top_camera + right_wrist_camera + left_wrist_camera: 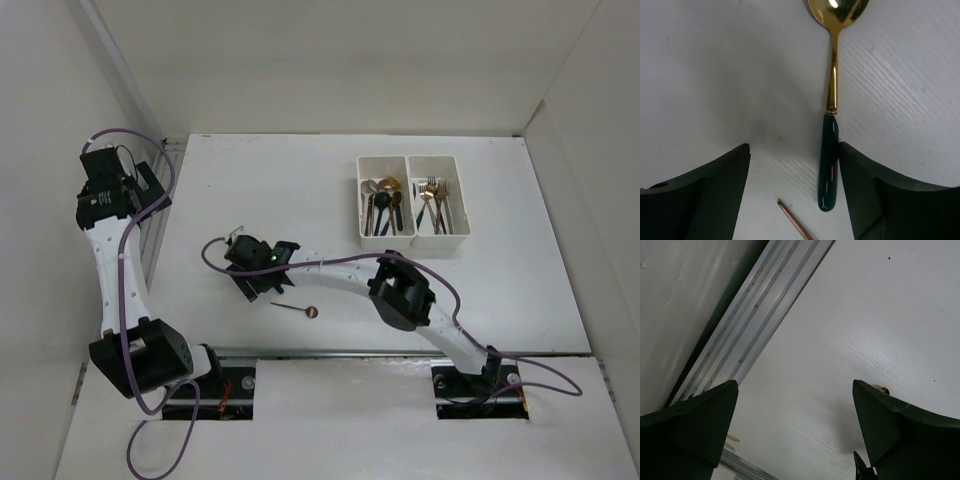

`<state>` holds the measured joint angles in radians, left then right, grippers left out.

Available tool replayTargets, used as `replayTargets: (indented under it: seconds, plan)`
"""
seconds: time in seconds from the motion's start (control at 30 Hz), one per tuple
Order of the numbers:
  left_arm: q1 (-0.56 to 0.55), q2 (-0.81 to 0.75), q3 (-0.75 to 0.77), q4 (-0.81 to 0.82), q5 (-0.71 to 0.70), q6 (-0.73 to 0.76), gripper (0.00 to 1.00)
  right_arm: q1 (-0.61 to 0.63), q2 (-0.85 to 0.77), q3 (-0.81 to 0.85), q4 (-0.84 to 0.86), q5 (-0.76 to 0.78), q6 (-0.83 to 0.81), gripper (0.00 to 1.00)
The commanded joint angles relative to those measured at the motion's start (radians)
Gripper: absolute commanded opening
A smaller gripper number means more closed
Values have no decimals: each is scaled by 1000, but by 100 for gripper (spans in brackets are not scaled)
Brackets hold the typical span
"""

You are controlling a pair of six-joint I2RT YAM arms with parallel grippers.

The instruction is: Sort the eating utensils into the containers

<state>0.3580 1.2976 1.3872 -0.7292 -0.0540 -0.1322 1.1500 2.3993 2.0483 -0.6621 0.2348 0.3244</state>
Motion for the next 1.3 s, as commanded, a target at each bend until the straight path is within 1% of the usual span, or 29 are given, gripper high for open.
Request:
replayTargets:
  seconds: [0.0, 0.03, 0.1, 0.13, 0.17, 0.27, 0.3, 0.47, 0.57, 0.63, 0.67, 0.7, 0.73, 0.77, 0.8, 0.87, 0.9, 0.93, 0.97, 1.0, 1.03, 1.07, 1.1, 1.13, 1.17, 1.2, 1.23, 1.27]
  plan:
    - [24, -15, -4, 28, 23, -15, 98, -3, 21, 44, 10, 80, 8, 75]
    - [33, -15, -4, 28, 23, -15, 98, -3, 30, 44, 10, 90, 8, 67]
    - [33, -15, -4, 28, 48, -15, 98, -3, 47, 35, 10, 90, 8, 58]
    - [42, -15, -4, 28, 48, -15, 98, -3, 61, 35, 1, 78, 8, 46]
    - [42, -15, -4, 28, 48, -15, 98, -3, 61, 24, 1, 78, 8, 39]
    - [42, -15, -4, 28, 48, -6, 98, -3, 61, -8, 1, 80, 37, 1]
    - [42, -15, -4, 28, 48, -6, 98, -3, 61, -8, 1, 99, 38, 0]
    - [42, -6, -4, 28, 57, -6, 98, -3, 46, 15, 12, 133, 25, 0]
    - [42, -6, -4, 28, 66, -6, 98, -41, -38, 42, 25, 188, 73, 0]
    - [42, -6, -13, 28, 84, 5, 98, -79, -149, 42, 48, 189, 175, 0]
    - [42, -6, -13, 28, 101, 31, 98, -120, -194, -2, 67, 189, 208, 0]
    - [42, -6, -13, 28, 127, 49, 98, -140, -286, -34, 122, 201, 232, 0]
    - [42, -6, -13, 28, 167, 75, 98, -159, -330, -68, 149, 210, 270, 0]
    - [42, -6, -13, 28, 277, 103, 96, -177, -368, -100, 166, 234, 286, 0]
    - [42, -6, -13, 28, 345, 164, 92, -215, -399, -149, 167, 245, 298, 0]
    - [10, 20, 5, -2, 509, 248, 91, -255, -460, -190, 153, 255, 298, 0]
    - [-55, 34, 21, -21, 531, 293, 89, -303, -471, -232, 132, 255, 311, 0]
    - [-91, 46, 33, -33, 531, 401, 89, -329, -483, -259, 98, 255, 311, 0]
    - [-129, 55, 33, -47, 531, 466, 89, -355, -509, -292, 88, 255, 320, 0]
    - [-214, 55, 33, -56, 505, 530, 89, -381, -525, -325, 88, 244, 320, 0]
    - [-261, 45, -12, -56, 488, 677, 89, -429, -554, -397, 88, 230, 320, 0]
    - [-307, 31, -13, -56, 476, 678, 90, -453, -565, -425, 88, 221, 320, 0]
    - [-353, -4, -78, -47, 444, 803, 90, -476, -565, -448, 88, 212, 320, 0]
    - [-458, -20, -114, -36, 421, 848, 90, -518, -575, -485, 100, 192, 320, 0]
    - [-512, -32, -143, -36, 399, 890, 90, -536, -575, -499, 139, 169, 308, 0]
    - [-565, -41, -192, -36, 381, 926, 90, -555, -575, -510, 163, 135, 250, 0]
    - [-656, -41, -212, -36, 355, 984, 90, -581, -560, -510, 177, 85, 223, 0]
    - [-695, -41, -244, -45, 355, 1047, 90, -581, -534, -498, 177, 109, 210, 0]
